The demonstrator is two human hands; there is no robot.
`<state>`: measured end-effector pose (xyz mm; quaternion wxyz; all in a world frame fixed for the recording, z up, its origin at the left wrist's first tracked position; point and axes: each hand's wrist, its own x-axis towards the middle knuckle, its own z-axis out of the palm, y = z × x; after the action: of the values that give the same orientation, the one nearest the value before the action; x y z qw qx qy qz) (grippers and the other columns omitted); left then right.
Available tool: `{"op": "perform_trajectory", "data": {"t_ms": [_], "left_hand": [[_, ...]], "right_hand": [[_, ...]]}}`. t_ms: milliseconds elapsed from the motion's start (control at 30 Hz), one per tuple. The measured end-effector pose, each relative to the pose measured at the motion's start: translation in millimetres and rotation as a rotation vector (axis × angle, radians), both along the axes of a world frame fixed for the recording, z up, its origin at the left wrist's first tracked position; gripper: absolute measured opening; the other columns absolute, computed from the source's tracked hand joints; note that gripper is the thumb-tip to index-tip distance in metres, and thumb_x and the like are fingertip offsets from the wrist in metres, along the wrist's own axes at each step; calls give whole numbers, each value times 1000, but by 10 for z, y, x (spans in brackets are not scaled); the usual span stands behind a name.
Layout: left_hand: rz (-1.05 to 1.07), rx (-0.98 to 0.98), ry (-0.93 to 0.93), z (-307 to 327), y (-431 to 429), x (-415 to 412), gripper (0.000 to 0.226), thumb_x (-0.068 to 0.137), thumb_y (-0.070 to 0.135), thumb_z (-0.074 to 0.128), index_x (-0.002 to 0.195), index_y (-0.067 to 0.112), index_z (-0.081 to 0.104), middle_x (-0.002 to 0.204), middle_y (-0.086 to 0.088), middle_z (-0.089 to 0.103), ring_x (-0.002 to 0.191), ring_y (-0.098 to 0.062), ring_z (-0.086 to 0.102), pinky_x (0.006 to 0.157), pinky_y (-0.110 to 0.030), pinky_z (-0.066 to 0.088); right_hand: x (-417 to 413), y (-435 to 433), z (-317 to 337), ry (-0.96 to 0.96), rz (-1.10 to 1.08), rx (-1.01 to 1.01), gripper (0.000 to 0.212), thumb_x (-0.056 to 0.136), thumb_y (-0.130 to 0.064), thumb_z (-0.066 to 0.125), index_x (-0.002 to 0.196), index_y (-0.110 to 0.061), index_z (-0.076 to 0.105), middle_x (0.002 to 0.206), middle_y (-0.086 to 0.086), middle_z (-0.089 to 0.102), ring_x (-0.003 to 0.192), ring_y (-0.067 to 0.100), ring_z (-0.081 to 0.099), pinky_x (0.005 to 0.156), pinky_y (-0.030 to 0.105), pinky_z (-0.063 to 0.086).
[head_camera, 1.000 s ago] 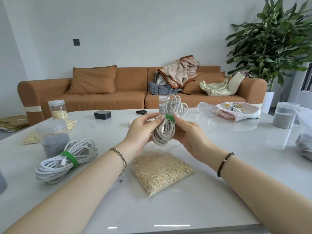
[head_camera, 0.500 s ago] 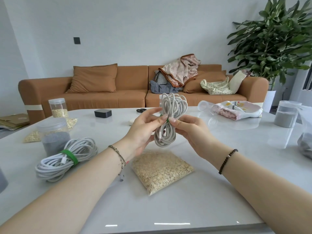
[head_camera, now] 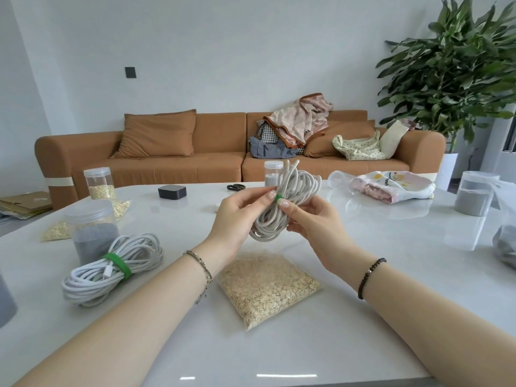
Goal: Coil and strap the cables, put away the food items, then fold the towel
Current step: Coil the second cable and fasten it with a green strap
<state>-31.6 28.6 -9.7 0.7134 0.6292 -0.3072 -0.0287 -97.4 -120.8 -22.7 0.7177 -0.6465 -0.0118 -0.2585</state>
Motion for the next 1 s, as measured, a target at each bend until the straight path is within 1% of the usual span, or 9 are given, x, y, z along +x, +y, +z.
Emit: {"op": "perform_trajectory", "data": {"t_ms": [200, 367, 500, 667, 733, 800, 867, 933, 1000], "left_hand": [[-15, 156, -55, -72, -27, -13, 28, 95, 30, 68, 122, 21, 69, 111, -3, 73, 101, -23, 73, 85, -46, 61], [26, 175, 40, -96, -62, -61, 26, 98, 34, 63, 118, 18, 66, 112, -7, 73, 98, -20, 73, 83, -39, 62], [71, 192, 156, 122, -18, -114, 29, 102, 34, 57, 118, 11, 66, 103, -9, 76, 84, -17, 73, 65, -28, 59], [81, 307, 257, 278, 385, -104, 23, 101, 29, 55, 99, 14, 72, 75, 0, 75, 60, -10, 67, 60, -24, 53], [168, 363, 256, 301, 604, -51, 26, 93, 33, 60, 107, 13, 69, 80, -2, 76, 66, -12, 69, 66, -28, 55], [278, 421, 224, 327, 775, 5, 51, 80, 47, 65, 119, 14, 62, 96, -6, 75, 84, -19, 71, 79, -37, 59], [329, 483, 195, 367, 919, 15, 55, 76, 56, 59, 117, 19, 60, 106, -6, 73, 94, -21, 70, 87, -42, 58], [328, 586, 104, 400, 1015, -2, 45, 85, 61, 55, 111, 23, 56, 107, 3, 66, 95, -15, 65, 80, -31, 55], [369, 814, -135, 372, 1098, -20, 23, 100, 47, 49, 110, 27, 54, 105, 5, 55, 84, -10, 60, 65, -20, 46]], "right_hand": [[35, -32, -12, -46, -154, -63, 23, 88, -15, 75, 93, 3, 61, 72, 3, 67, 65, 14, 66, 63, 23, 54], [54, 4, -22, -108, -159, -260, 4, 96, -10, 65, 95, -7, 66, 88, 6, 75, 79, 20, 72, 74, 34, 59], [-2, 82, 18, -65, -136, -340, 14, 100, -24, 60, 109, -22, 71, 103, -6, 73, 95, 8, 67, 86, 31, 55], [-79, 398, 163, 104, 127, -292, 26, 101, -32, 57, 125, -24, 63, 119, 5, 68, 105, 21, 68, 88, 39, 60], [-84, 600, 228, 186, 244, -215, 30, 100, -27, 58, 129, -18, 60, 122, 10, 66, 108, 27, 67, 87, 40, 60], [-60, 794, 269, 220, 303, -146, 36, 98, -17, 63, 133, -13, 58, 124, 11, 63, 109, 30, 67, 84, 37, 61], [-21, 967, 308, 227, 270, -204, 42, 95, -7, 65, 135, -13, 56, 126, 5, 59, 106, 26, 67, 80, 33, 61], [24, 1124, 298, 256, 251, -288, 45, 95, -3, 61, 139, -8, 54, 128, 4, 58, 101, 23, 67, 79, 31, 60], [78, 1254, 230, 323, 211, -376, 44, 98, 2, 50, 141, -2, 51, 131, 6, 56, 99, 22, 64, 77, 28, 59]]}}
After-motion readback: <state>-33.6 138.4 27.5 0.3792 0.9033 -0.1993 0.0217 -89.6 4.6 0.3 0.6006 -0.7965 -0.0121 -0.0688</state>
